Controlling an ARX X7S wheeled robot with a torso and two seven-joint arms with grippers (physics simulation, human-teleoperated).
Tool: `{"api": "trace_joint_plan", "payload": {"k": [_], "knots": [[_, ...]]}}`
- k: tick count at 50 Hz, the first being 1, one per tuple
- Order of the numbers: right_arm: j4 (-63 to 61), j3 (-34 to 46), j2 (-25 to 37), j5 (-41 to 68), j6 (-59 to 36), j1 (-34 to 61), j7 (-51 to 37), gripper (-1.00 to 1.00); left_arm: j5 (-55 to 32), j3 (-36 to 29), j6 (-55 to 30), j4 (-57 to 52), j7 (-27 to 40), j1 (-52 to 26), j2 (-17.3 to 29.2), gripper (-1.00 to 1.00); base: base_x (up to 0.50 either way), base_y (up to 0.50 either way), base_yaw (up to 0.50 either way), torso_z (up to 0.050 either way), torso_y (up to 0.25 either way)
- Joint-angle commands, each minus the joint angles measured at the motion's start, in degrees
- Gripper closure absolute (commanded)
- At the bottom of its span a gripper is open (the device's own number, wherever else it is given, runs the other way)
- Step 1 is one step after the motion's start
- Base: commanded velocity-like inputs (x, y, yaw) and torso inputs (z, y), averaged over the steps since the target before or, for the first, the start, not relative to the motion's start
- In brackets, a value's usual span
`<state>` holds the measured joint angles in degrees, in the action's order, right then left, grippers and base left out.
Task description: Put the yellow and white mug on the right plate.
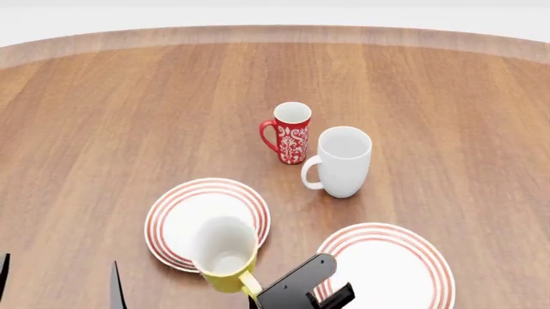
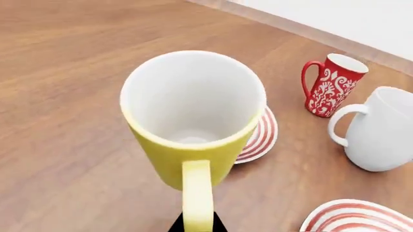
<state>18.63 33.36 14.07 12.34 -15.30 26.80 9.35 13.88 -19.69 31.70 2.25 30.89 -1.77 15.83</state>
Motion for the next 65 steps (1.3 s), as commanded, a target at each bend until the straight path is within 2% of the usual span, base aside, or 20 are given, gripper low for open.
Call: {"api": "trace_joint_plan", "payload": {"k": [1, 21, 40, 53, 65], "knots": [[-4.73, -6.71, 0.67, 0.50, -1.64, 1.02, -3.36, 1.00, 1.01, 0.98, -0.21, 0.17, -0.51, -0.90, -1.05, -1.00, 0.00, 0.00, 0.00, 0.000, 0.000], [-10.51, -13.73, 4.48, 2.87, -6.29, -1.00, -10.32, 1.00, 0.73, 1.20, -0.19, -2.25, 0.41, 1.25, -0.03, -1.00, 0.00, 0.00, 0.00, 0.000, 0.000], [-7.37, -18.04, 5.56, 3.00, -4.33, -1.30, -14.35, 1.00, 0.10, 0.40, -0.09, -1.58, 0.26, 0.48, 0.28, -1.00, 0.00, 0.00, 0.00, 0.000, 0.000], [-3.99, -18.45, 5.34, 2.84, -3.48, -0.06, -14.79, 1.00, -0.07, 0.04, -0.02, -1.09, 0.47, 0.06, 0.45, -1.00, 0.00, 0.00, 0.00, 0.000, 0.000], [-6.39, -19.14, 6.36, 7.24, -10.40, -0.65, -12.32, 1.00, 0.00, -0.31, -0.04, -1.53, 0.80, 0.93, 0.70, -1.00, 0.00, 0.00, 0.00, 0.000, 0.000]]}}
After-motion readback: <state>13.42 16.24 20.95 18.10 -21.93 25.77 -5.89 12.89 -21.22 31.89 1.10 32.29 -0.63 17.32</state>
